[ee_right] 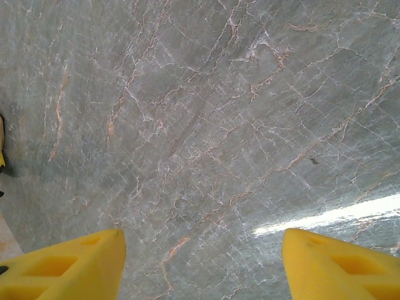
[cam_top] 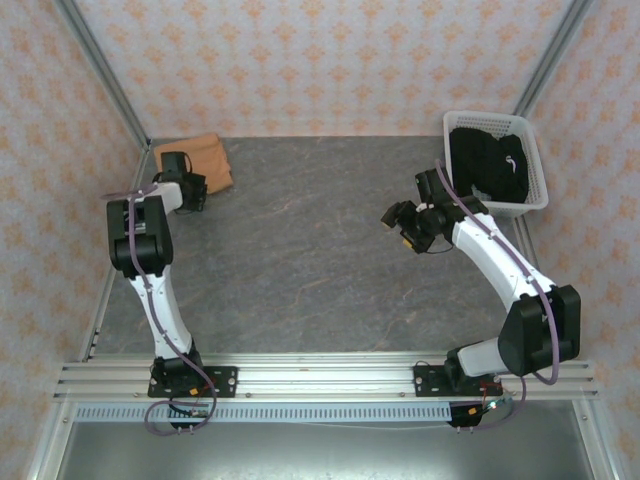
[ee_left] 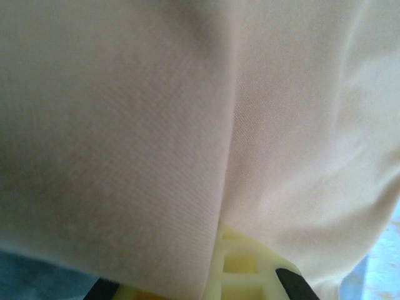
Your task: Fold and stack the t-shirts
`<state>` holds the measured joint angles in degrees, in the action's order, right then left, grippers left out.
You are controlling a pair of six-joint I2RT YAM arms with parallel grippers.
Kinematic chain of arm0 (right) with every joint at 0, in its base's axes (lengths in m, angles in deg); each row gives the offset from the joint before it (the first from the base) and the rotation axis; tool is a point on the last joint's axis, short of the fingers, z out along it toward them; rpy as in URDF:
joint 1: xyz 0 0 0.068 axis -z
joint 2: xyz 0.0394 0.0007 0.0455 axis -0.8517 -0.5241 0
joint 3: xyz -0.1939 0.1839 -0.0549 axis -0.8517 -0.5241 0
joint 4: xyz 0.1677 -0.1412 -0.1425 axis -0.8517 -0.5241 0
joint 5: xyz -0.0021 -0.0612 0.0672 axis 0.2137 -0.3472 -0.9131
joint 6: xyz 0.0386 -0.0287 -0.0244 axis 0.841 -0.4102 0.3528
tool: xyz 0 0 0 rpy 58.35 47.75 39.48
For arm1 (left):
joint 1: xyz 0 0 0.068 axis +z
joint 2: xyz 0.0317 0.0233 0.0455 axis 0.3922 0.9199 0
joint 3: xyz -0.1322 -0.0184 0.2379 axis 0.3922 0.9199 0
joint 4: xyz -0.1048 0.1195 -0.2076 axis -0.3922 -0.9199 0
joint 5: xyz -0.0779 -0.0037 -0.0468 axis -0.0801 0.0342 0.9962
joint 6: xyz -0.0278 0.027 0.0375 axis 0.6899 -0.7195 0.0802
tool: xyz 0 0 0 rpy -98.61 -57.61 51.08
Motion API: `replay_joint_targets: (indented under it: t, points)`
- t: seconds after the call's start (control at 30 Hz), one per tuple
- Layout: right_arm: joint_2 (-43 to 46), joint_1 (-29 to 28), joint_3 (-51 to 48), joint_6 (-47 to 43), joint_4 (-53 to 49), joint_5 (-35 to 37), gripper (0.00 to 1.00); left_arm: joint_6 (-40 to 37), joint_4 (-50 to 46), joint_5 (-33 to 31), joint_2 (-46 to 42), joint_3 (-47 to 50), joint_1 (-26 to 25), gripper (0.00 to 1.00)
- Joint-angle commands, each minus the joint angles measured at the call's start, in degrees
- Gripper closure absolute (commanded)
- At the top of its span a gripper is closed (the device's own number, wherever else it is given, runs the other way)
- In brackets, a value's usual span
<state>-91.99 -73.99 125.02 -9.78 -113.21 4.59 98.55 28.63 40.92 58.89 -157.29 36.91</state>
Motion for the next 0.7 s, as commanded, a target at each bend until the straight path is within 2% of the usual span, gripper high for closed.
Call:
replay_joint_targets:
  t: [0.0, 0.1, 0.17, 0.3, 0.37, 0.43, 0.53, 0.57, 0.6, 0.63, 0.67]
  points:
    - [-0.7, 0.1, -0.1, 0.9, 1.1, 0.5, 0.33, -11.9, -14.7, 0.1, 1.6, -1.8, 1.5, 1.0]
    - [-1.6, 0.1, 0.9, 0.8, 1.1, 0.0, 0.33, -14.7, -17.8, -0.8, 1.8, -2.1, 3.5, 1.0]
    - [-2.1, 0.1, 1.4, 0.6, 1.0, -0.3, 0.33, -14.9, -17.2, 1.4, 2.6, -2.4, 5.1, 1.0]
    - [-2.5, 0.0, 1.5, -0.1, 1.0, -1.6, 0.32, -19.1, -21.5, 3.4, 5.3, -9.1, 5.8, 1.0]
    - [-2.4, 0.0, 1.4, -0.6, 1.1, -2.1, 0.32, -20.3, -23.4, 3.6, 5.8, -11.5, 5.8, 0.95]
    - [-1.6, 0.0, 1.1, -1.2, 1.5, -2.3, 0.31, -20.4, -22.2, 3.1, 3.9, -10.5, 5.8, 0.81]
    - [0.5, 0.0, 0.3, -1.1, 3.6, -1.9, 0.25, -18.6, -17.8, 3.5, -2.3, -5.4, 5.4, 0.51]
    - [1.6, 0.0, 0.0, -1.0, 4.6, -1.7, 0.22, -18.5, -17.2, 2.9, -4.9, -3.6, 5.1, 0.33]
    - [2.9, 0.0, -0.4, -0.8, 5.7, -1.4, 0.11, -18.4, -16.8, 1.8, -8.5, -1.4, 4.8, 0.08]
    - [4.4, 0.1, -0.9, -0.5, 6.9, -1.1, 0.0, -18.4, -16.4, 0.8, -12.7, 1.2, 4.5, 0.0]
    - [5.5, 0.1, -1.2, -0.3, 7.6, -0.6, 0.01, -18.3, -15.8, -0.1, -16.9, 4.0, 4.3, 0.0]
